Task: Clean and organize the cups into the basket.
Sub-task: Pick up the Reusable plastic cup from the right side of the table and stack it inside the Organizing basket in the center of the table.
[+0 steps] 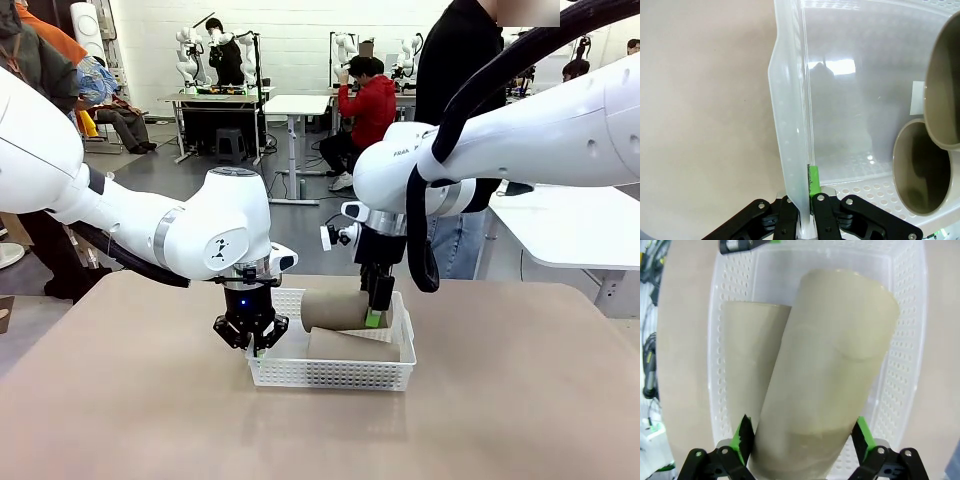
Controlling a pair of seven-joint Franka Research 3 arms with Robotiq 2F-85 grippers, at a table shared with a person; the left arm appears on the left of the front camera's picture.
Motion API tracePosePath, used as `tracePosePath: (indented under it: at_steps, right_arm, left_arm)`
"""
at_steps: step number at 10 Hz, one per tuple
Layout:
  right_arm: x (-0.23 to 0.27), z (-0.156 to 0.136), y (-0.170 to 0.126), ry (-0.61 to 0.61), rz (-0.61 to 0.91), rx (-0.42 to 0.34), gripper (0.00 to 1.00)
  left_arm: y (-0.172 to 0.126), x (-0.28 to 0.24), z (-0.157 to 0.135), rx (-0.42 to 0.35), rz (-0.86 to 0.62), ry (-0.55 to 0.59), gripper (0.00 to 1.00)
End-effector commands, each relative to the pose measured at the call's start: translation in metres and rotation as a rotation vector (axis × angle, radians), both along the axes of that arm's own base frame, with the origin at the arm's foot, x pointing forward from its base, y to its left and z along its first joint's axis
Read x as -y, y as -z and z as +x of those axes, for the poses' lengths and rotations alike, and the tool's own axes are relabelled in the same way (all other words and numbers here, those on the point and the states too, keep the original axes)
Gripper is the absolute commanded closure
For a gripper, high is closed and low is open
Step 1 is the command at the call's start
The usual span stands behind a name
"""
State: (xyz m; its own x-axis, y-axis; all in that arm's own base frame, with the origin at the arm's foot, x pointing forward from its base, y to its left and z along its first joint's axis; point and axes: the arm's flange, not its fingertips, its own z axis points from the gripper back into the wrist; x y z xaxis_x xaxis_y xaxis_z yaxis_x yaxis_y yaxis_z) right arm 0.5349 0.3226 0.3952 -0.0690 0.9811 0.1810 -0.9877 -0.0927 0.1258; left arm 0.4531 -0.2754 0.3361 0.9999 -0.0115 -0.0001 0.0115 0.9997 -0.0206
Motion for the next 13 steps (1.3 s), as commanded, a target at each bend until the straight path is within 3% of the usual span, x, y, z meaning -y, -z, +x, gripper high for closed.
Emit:
tracePosePath:
  at_steps: [1,3,10,13]
  right_arm:
    - [0.020,-0.029,-0.021,-0.011,0.058,0.085,0.00]
    - [0.039,-0.041,-0.040,0.002,0.103,0.123,0.00]
    - [0.068,-0.062,-0.048,-0.010,0.162,0.114,0.00]
    - [0.120,-0.089,-0.084,-0.014,0.363,0.115,0.00]
  left_arm:
    - [0.002,-0.003,-0.002,0.002,-0.005,0.005,1.00]
    - [0.002,-0.003,-0.002,0.002,-0.005,0.005,1.00]
    - [0.002,-0.003,-0.002,0.002,-0.005,0.005,1.00]
    - [0.002,-0.003,-0.002,0.002,-0.005,0.005,1.00]
